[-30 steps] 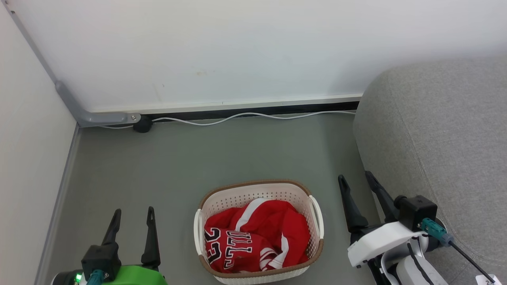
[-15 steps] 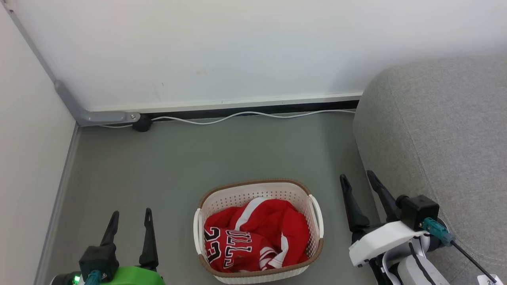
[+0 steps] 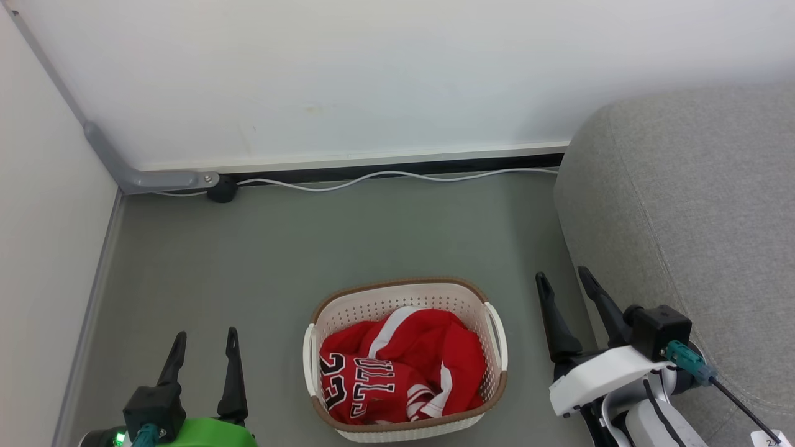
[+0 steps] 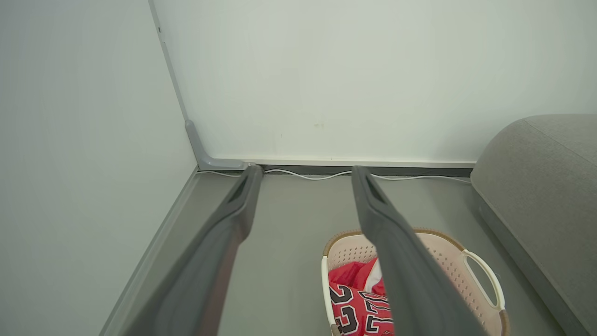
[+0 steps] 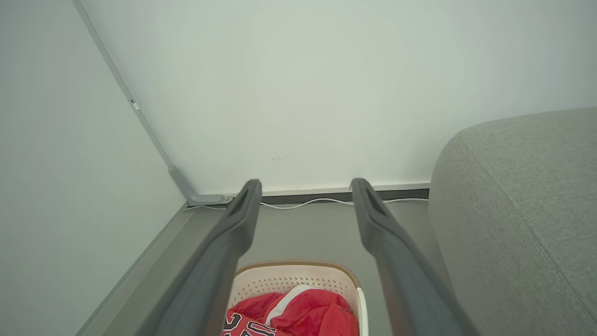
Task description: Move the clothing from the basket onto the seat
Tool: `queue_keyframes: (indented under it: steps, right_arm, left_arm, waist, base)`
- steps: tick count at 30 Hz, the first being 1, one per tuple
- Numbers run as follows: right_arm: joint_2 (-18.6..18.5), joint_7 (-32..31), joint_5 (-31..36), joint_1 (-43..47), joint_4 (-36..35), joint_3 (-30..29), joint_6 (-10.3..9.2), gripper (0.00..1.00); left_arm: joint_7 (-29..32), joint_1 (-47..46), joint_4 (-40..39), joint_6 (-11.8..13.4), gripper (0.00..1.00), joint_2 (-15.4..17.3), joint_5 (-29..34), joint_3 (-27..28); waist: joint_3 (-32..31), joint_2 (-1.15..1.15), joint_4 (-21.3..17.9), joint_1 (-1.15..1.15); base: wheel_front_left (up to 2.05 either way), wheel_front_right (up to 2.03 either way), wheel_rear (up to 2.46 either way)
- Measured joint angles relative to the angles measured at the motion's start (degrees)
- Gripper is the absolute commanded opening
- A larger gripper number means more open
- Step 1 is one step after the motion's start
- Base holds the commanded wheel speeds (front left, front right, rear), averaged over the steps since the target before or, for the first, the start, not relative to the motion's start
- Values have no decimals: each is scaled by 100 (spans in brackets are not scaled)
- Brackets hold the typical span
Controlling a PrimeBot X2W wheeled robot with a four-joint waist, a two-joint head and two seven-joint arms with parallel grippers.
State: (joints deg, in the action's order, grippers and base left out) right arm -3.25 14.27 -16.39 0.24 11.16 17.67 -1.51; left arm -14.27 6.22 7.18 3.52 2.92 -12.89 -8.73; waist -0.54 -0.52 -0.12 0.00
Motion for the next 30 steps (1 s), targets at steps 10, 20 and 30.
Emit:
queue_keyframes:
  steps: [10, 20, 30]
  right_arm:
    - [1, 1, 54, -8, -178, -36, 0, 100]
    - [-24, 9, 190, -335, -515, -304, -14, 100]
    - [-53, 21, 216, -769, -840, -554, -19, 100]
  left_arm:
    - [0, -12, -66, -5, 100, -3, 59, -56]
    - [-1, -352, 34, -48, 100, -5, 311, -187]
    - [-1, -927, 417, -156, 100, 12, 515, -422]
  waist:
    - [342, 0, -2, 0]
    - [1033, 0, -42, 0]
    - [1736, 0, -136, 0]
  base:
    - [0, 0, 0]
    - [0, 0, 0]
    - [0, 0, 0]
